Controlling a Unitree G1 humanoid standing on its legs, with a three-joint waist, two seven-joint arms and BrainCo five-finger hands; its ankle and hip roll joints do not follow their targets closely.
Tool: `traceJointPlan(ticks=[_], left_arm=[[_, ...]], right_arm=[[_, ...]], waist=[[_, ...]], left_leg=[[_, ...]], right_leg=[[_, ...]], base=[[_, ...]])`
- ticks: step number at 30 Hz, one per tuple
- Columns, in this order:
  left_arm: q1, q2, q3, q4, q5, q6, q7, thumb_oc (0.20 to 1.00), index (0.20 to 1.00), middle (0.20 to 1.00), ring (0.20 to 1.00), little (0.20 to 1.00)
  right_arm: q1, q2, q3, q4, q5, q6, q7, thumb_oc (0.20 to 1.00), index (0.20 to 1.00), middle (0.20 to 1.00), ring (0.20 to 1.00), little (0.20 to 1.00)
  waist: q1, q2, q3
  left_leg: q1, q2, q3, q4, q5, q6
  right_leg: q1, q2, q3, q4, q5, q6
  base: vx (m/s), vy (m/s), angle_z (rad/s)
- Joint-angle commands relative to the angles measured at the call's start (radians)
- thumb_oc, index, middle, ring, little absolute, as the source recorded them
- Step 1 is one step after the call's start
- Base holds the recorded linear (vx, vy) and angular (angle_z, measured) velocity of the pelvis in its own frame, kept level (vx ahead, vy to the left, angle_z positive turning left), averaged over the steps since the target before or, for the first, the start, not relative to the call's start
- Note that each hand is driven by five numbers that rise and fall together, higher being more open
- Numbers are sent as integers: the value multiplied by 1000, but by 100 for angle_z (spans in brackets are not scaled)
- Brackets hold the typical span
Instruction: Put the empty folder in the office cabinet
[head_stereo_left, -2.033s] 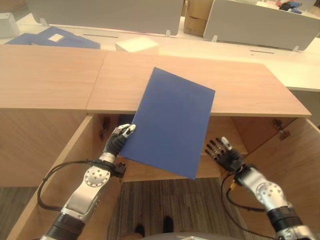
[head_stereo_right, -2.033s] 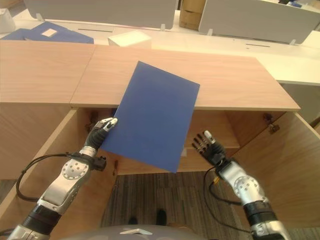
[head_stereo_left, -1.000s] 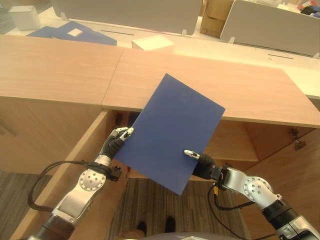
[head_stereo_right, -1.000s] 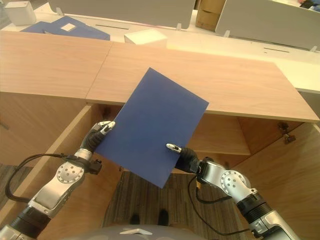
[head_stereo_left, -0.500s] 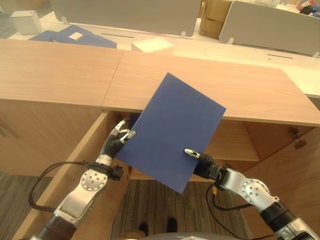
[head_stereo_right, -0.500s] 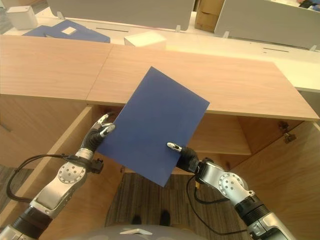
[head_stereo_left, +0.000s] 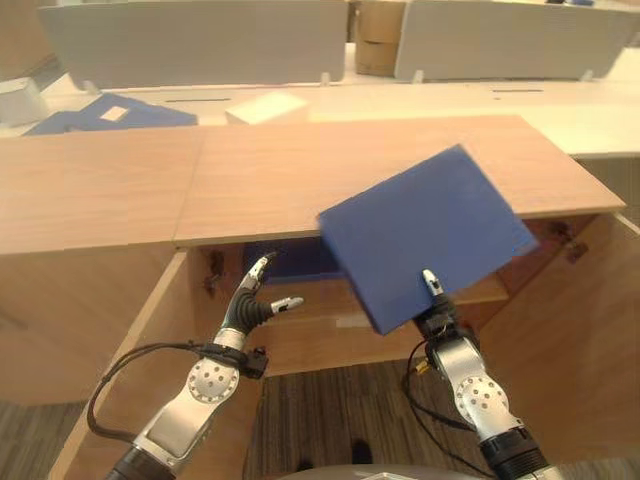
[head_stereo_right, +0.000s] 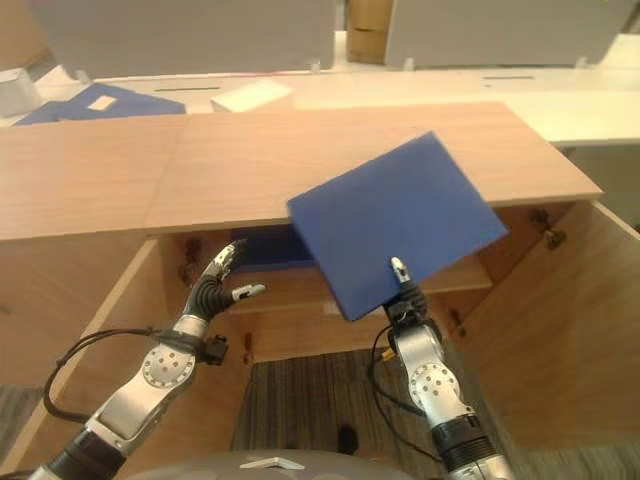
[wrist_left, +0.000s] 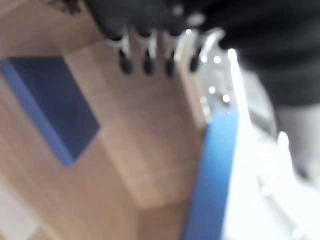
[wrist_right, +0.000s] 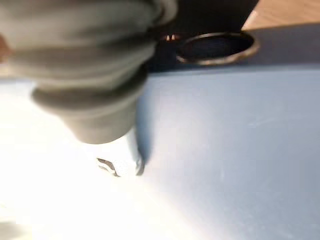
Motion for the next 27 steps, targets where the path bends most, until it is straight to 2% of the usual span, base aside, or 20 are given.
traceJointPlan(ticks=[1,4,6,12,15,19,22,27], left_arm=[[-41,21,0,-25,40,-67,49,1000,1000,1000,1000,1000],[-45,19,-7,-30,41,-64,63,1000,1000,1000,1000,1000],[-52,11,-15,-40,45,-54,76,1000,1000,1000,1000,1000],[-59,3,-21,-50,49,-41,93,1000,1000,1000,1000,1000],[-62,5,-26,-50,45,-40,111,1000,1000,1000,1000,1000],[-67,3,-28,-50,43,-40,131,1000,1000,1000,1000,1000],[-68,3,-31,-49,47,-47,151,1000,1000,1000,1000,1000],[-74,5,-35,-58,43,-43,175,1000,1000,1000,1000,1000]], right_arm=[[-42,7,-49,14,-106,-120,-129,200,200,200,200,200],[-41,21,-66,20,-128,-138,-167,200,200,200,200,200],[-38,39,-88,30,-190,-179,-215,200,200,200,200,200],[-29,42,-94,18,-246,-196,-272,200,200,200,200,200],[-10,41,-87,9,-230,-160,-301,200,200,200,200,200],[13,48,-65,21,-196,-154,-331,200,200,200,200,200],[39,59,-50,33,-154,-173,-366,200,200,200,200,200],[64,60,-51,44,-189,-180,-408,200,200,200,200,200]], waist=[[12,-13,14],[7,-6,12],[-2,5,8],[-13,13,1],[-23,20,0],[-32,25,3],[-40,28,6],[-50,33,8]], left_leg=[[-21,1,12,-1,-37,24],[-21,0,12,-1,-39,24],[-23,-2,12,-1,-41,23],[-32,-5,16,-1,-36,21],[-31,-4,21,-1,-45,20],[-33,-3,28,-1,-44,20],[-36,-2,33,-1,-42,19],[-39,-4,37,-1,-42,20]], right_leg=[[25,-30,29,5,18,72],[25,-29,34,3,17,72],[24,-28,42,0,13,70],[17,-28,50,-3,16,66],[18,-28,54,-3,6,67],[16,-27,59,-3,5,65],[12,-27,62,-3,5,65],[9,-28,64,-3,7,66]], base=[[-24,40,-5],[-12,27,-14],[-22,39,-9],[-24,17,0],[-8,45,-5],[-22,35,-5],[-32,30,-6],[-10,16,-3]])
